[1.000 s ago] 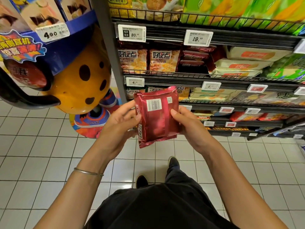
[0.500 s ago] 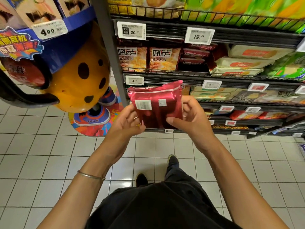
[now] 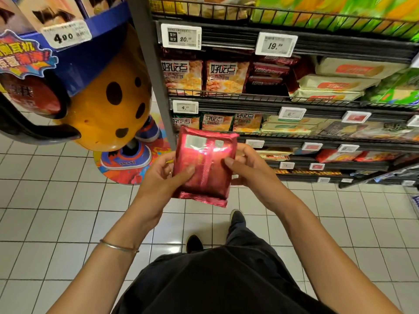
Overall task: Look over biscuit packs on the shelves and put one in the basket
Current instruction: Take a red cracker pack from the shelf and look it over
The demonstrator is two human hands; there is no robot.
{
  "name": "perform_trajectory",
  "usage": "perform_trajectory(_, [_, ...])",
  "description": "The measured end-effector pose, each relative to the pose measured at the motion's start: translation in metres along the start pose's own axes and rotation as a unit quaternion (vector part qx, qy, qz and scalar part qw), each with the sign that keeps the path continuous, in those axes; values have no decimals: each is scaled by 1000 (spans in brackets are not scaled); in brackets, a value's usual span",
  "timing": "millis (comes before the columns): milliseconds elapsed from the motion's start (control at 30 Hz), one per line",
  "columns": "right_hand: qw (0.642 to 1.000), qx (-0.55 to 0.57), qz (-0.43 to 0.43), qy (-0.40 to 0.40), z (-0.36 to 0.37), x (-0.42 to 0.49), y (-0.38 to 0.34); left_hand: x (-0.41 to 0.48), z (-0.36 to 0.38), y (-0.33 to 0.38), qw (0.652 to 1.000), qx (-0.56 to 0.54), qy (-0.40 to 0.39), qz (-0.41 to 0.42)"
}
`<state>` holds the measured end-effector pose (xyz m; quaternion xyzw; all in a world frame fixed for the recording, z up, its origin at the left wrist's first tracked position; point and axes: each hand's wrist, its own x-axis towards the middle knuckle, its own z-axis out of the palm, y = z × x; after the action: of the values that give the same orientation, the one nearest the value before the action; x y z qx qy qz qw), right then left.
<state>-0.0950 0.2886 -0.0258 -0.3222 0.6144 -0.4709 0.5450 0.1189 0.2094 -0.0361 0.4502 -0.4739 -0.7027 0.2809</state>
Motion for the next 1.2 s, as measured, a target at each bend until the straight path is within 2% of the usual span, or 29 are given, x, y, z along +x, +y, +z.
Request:
perform_trajectory(133, [990, 127, 54, 8, 3, 2, 13, -1, 8, 7, 988, 127, 6, 89])
perform_trajectory(233, [959, 268, 87, -25, 1, -3, 17, -3, 7, 9, 959, 224, 16, 170])
perform_trajectory(300, [933, 342, 101, -55, -2, -7, 18, -5, 3, 10, 910, 330, 36, 247])
perform_trajectory(367, [915, 381, 112, -76, -4, -9, 21, -8, 0, 11, 821, 452, 41, 346])
perform_trajectory(433, [911, 382, 135, -73, -2, -10, 20, -10, -2, 8, 752, 508, 25, 420])
perform_trajectory(500, [917, 355, 165, -75, 1, -11, 18, -11, -4, 3, 704, 533, 15, 470])
perform_trajectory(567, [917, 347, 184, -68, 3, -12, 17, -11, -5, -1, 684, 544, 20, 486])
perform_trajectory(633, [919, 354, 162, -54, 5, -11, 17, -13, -4, -3, 708, 532, 62, 460])
perform_trajectory(700, [924, 362, 120, -25, 6, -8, 18, -14, 0, -3, 770, 504, 113, 376])
perform_trajectory(733, [925, 367, 101, -12, 7, -7, 18, -13, 2, -3, 830, 448, 119, 310])
perform_trajectory(800, [924, 374, 75, 18, 8, -6, 19, -14, 4, 3, 964, 212, 91, 131])
perform_trajectory(833, [927, 368, 61, 36, 8, -6, 19, -13, 3, 6, 995, 64, 64, 37])
perform_trajectory(867, [934, 351, 44, 54, 9, -7, 20, -11, 1, 6, 997, -48, 36, -41])
perform_trajectory(900, [943, 324, 28, 72, 10, -8, 19, -10, 0, 4, 991, -103, 11, -86])
perform_trajectory(933, [952, 293, 13, 87, 12, -9, 19, -10, -1, 3, 989, -111, -6, -100])
perform_trajectory(1067, [978, 185, -52, 83, 21, -18, 15, -12, -2, -2, 997, -58, 15, -44])
perform_trajectory(1200, [983, 149, -76, 69, 22, -22, 17, -8, -13, -4, 999, -45, 19, -21])
